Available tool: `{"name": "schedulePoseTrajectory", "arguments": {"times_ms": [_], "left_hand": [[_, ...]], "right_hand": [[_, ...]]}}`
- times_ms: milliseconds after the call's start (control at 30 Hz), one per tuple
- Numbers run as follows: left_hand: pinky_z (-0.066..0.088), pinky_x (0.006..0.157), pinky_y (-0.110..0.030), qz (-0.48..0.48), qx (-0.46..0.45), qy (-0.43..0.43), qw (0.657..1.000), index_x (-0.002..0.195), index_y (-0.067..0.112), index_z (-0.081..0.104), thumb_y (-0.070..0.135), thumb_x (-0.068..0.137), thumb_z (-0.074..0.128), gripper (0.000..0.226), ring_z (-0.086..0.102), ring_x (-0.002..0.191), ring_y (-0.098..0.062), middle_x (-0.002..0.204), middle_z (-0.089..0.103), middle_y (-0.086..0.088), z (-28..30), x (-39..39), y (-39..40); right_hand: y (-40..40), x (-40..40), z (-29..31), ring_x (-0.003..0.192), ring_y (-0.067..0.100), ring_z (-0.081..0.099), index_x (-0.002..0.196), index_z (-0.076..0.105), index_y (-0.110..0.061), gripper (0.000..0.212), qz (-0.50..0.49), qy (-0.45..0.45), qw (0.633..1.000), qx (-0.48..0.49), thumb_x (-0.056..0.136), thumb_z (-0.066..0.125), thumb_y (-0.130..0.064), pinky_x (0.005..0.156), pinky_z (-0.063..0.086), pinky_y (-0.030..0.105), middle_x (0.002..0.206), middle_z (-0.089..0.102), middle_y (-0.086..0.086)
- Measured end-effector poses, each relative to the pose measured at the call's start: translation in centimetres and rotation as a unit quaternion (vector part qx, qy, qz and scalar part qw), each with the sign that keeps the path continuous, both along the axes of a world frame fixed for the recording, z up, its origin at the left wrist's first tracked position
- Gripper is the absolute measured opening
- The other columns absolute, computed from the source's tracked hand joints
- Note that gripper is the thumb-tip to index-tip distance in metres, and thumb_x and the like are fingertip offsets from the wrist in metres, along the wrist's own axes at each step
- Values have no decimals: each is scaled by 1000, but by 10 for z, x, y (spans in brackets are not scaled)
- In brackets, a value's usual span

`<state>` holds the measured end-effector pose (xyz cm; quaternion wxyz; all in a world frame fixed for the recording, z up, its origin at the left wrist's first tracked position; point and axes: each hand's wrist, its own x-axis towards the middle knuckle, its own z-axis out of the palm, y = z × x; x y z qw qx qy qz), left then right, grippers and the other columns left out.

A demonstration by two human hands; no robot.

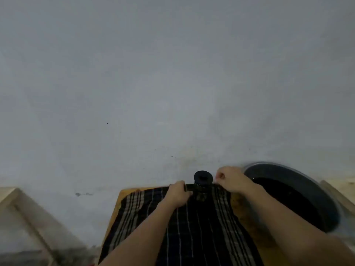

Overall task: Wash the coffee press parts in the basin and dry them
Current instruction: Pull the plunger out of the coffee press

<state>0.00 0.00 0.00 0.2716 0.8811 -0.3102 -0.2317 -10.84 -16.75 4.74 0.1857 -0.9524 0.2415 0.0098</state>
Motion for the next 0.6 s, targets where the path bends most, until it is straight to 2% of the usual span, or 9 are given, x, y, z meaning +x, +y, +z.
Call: {"name": "schedulePoseTrajectory", "arguments": {"times_ms": [33, 100, 167, 233, 300, 367, 500, 600], "left_hand": [[46, 89, -33, 1, -2, 9, 1000, 126, 8, 49, 28, 98, 53, 34, 54, 100, -26, 123, 58, -14, -5, -4, -3], [46, 88, -31, 27, -29, 25, 999, 134, 7, 45, 25, 99, 51, 40, 56, 116, -31, 131, 57, -14, -21, -6, -13], [46, 91, -30, 43, -46, 18, 998, 135, 6, 45, 24, 99, 50, 40, 55, 120, -30, 134, 57, -14, -32, -7, -20], [43, 86, -24, 53, -63, 15, 996, 134, 5, 47, 21, 101, 47, 37, 56, 120, -28, 132, 59, -13, -41, -8, -29], [38, 72, -14, 55, -81, 11, 995, 132, 7, 52, 21, 102, 44, 34, 61, 112, -24, 127, 63, -12, -48, -8, -35], [35, 65, -13, 64, -90, 10, 994, 130, 7, 56, 21, 103, 42, 33, 64, 105, -24, 120, 67, -13, -59, -8, -37], [39, 75, -15, 96, -90, 4, 991, 136, 7, 53, 23, 103, 41, 38, 63, 109, -24, 123, 67, -13, -68, -6, -36], [42, 78, -17, 116, -105, 13, 988, 132, 10, 58, 26, 102, 44, 37, 63, 109, -22, 121, 68, -11, -70, -4, -36]], "right_hand": [[-3, 4, -10, 95, 25, 63, 95, 67, -9, 21, -13, -10, 1000, 9, 93, 59, -29, 83, 52, 35, 100, 68, 9], [-11, 11, -28, 93, 21, 59, 98, 63, -14, 16, -31, -36, 999, 25, 91, 59, -29, 84, 50, 34, 101, 63, 5], [-14, 21, -41, 101, 23, 57, 109, 60, -13, 24, -25, -46, 998, 21, 92, 59, -29, 88, 48, 35, 110, 61, 7], [-19, 35, -50, 114, 26, 54, 121, 56, -11, 33, -9, -63, 998, 24, 94, 57, -29, 95, 45, 35, 122, 57, 9], [-22, 46, -57, 123, 26, 50, 131, 50, -11, 43, 11, -66, 997, 32, 94, 56, -33, 102, 42, 36, 132, 53, 8], [-24, 55, -66, 127, 26, 47, 135, 48, -12, 50, 35, -52, 997, 35, 94, 56, -39, 105, 41, 37, 135, 50, 6], [-25, 62, -75, 121, 25, 49, 132, 50, -14, 47, 37, -59, 997, 34, 95, 54, -43, 100, 45, 39, 133, 50, 6], [-22, 64, -73, 114, 25, 54, 124, 53, -13, 41, 36, -69, 997, 3, 97, 48, -43, 96, 45, 38, 127, 53, 6]]}}
